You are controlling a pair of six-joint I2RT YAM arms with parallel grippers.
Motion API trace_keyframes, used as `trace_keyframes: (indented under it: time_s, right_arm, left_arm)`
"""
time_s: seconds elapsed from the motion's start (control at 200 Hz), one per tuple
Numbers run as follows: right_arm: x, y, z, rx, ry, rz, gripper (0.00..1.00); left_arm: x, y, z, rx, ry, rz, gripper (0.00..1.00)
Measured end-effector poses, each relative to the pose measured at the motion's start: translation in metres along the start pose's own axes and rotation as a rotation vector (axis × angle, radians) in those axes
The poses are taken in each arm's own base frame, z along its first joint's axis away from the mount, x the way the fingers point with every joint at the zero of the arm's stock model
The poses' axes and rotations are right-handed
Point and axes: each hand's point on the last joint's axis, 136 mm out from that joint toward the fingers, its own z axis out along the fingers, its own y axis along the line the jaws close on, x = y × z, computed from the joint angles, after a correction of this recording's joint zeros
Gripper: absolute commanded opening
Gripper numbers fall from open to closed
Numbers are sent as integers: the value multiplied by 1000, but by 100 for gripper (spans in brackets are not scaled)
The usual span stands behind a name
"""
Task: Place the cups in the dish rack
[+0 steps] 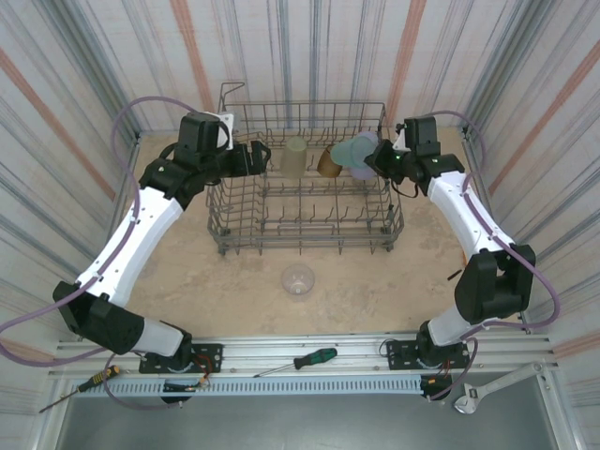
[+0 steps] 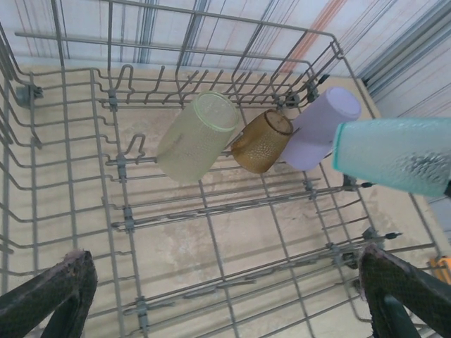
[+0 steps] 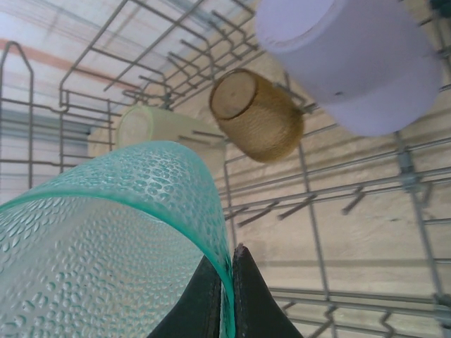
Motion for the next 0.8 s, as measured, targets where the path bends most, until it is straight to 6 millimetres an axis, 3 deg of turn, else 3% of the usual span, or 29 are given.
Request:
trace_keyframes:
  time_s: [0.175,0.456,0.656,0.802]
  right_arm:
    - [16,30,11,-125,24,-6,0]
    - [38,30,29,-250,55,86,0]
    - [35,55,27,-389,21,104,0]
    - [42,75,25,-479,19,93,0]
  left_arm:
    - [6,-11,4,84,31,-110,99]
    - [6,-28,24,206,87,-295,99]
    - [17,-25,46,207,154,-416,99]
    - [15,-19,48,186,158,-509,99]
